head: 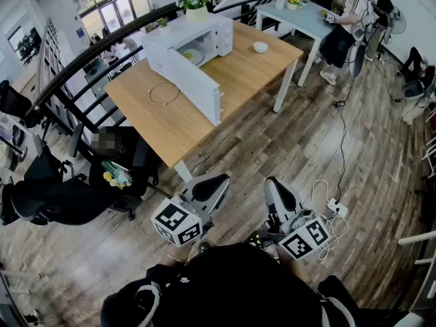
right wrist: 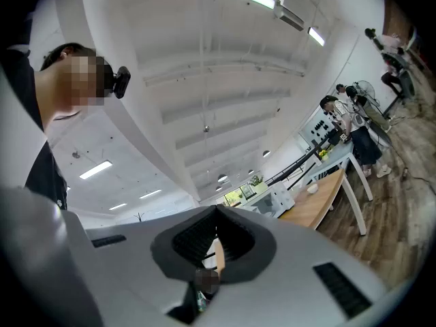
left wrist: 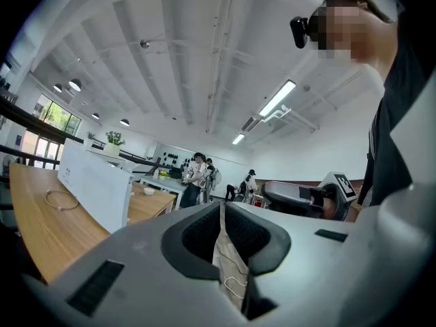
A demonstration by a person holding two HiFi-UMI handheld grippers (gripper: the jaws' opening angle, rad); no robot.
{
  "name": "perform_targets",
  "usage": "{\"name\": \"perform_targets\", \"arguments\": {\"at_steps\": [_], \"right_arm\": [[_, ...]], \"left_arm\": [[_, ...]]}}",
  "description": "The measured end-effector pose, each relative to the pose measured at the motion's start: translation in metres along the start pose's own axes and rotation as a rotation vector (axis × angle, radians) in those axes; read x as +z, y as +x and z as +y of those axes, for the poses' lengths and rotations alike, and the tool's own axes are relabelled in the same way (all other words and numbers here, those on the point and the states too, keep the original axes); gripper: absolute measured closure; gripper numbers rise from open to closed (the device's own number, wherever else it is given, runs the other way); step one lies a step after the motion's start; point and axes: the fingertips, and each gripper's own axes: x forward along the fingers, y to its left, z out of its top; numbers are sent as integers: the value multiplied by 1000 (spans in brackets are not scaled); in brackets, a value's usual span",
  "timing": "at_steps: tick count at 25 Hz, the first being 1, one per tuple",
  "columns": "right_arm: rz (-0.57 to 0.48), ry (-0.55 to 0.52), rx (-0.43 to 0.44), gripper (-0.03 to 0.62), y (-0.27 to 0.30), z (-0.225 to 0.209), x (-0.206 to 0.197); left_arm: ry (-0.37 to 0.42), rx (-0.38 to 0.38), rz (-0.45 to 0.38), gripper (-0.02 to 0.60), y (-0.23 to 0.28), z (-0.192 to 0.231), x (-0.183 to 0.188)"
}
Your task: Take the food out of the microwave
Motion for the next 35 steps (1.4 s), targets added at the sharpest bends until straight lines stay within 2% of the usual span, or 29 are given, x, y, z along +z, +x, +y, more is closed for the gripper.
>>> {"name": "perform_targets", "arguments": {"at_steps": [8,12,22,35], "right_arm": [[-18,18,-3,594,-4,-10,4],[-72,57,22,592,-5,-13,11],[-103,108,23,594,-8,-40,21],[-117,103,-7,594,-35,-103,50]], "left_arm": [[-1,3,9,551,9,-1,-1],[-11,16,19,551,13,2,-3],[3,34,42,551,36,1,-3],[10,4,71,551,112,-20,-14]]}}
